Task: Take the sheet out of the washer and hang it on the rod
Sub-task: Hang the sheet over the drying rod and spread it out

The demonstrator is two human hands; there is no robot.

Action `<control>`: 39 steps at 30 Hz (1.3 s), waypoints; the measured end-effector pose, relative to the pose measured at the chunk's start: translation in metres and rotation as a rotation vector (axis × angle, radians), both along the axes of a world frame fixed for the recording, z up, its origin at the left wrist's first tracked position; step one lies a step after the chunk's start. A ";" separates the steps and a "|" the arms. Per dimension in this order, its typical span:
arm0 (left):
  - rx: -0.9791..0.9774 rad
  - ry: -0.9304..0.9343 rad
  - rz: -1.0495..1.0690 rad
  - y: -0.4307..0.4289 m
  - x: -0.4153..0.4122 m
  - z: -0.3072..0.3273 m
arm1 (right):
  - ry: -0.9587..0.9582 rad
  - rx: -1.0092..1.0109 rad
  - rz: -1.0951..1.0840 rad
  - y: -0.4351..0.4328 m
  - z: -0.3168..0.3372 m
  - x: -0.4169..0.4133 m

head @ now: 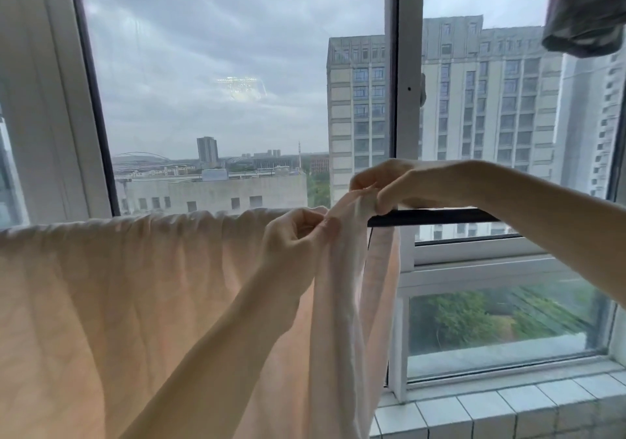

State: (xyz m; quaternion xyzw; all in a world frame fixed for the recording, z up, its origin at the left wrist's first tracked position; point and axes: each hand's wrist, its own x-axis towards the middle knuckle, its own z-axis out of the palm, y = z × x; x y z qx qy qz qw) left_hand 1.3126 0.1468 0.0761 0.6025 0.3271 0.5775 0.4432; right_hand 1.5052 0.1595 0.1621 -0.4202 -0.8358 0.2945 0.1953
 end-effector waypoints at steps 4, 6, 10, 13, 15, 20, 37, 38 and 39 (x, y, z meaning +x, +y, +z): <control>-0.040 -0.002 -0.009 -0.010 0.011 0.007 | -0.198 0.240 -0.111 0.002 -0.004 0.007; 0.015 0.089 0.012 -0.016 0.017 0.012 | -0.214 0.378 -0.138 0.003 -0.007 0.008; 0.321 0.474 0.239 -0.024 0.032 0.011 | -0.195 0.624 -0.129 0.005 -0.007 0.026; 0.502 0.565 0.400 -0.024 0.043 0.010 | -0.198 0.804 -0.151 0.004 -0.004 0.042; 0.525 0.596 0.490 -0.021 0.048 0.012 | -0.243 0.825 -0.171 0.004 -0.002 0.053; 0.447 0.568 0.496 -0.025 0.068 0.020 | -0.061 0.536 -0.140 0.008 0.003 0.080; 0.385 0.600 0.456 -0.041 0.132 0.017 | 0.219 -0.071 0.232 0.024 -0.009 0.154; 0.421 0.639 0.495 -0.042 0.134 0.017 | 0.211 -0.047 0.193 0.022 -0.010 0.154; 0.439 0.649 0.517 -0.043 0.136 0.016 | 0.205 -0.015 0.139 0.021 -0.011 0.154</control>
